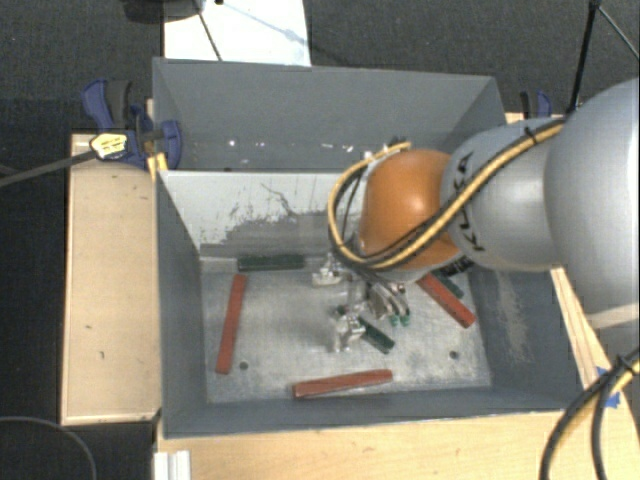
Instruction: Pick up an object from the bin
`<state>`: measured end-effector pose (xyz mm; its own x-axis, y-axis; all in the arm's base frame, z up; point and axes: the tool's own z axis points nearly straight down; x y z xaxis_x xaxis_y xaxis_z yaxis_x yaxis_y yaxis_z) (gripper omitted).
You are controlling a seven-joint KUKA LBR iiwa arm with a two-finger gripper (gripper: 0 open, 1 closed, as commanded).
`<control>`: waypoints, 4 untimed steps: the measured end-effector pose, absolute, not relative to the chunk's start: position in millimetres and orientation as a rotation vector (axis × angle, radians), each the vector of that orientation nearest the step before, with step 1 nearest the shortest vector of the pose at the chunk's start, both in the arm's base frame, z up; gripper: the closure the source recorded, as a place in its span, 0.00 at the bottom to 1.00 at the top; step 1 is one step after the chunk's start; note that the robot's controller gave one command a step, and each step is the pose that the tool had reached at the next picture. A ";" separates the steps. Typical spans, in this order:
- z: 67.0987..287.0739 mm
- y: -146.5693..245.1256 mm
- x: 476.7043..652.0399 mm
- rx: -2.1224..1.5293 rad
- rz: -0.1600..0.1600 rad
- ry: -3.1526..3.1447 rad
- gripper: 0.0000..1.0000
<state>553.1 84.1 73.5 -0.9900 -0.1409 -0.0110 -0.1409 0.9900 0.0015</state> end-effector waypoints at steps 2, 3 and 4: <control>80.8 84.6 539.3 -0.451 0.000 3.110 0.00; 75.0 -0.3 544.0 -0.459 0.005 3.103 1.00; 73.2 -2.5 543.5 -0.453 0.001 3.106 0.00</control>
Offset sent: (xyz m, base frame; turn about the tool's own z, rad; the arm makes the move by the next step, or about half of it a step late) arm -0.0317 0.0017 0.0272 -0.3764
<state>543.5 -2.5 73.2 -0.9583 -0.2856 -0.0025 -0.2856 0.9583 0.0001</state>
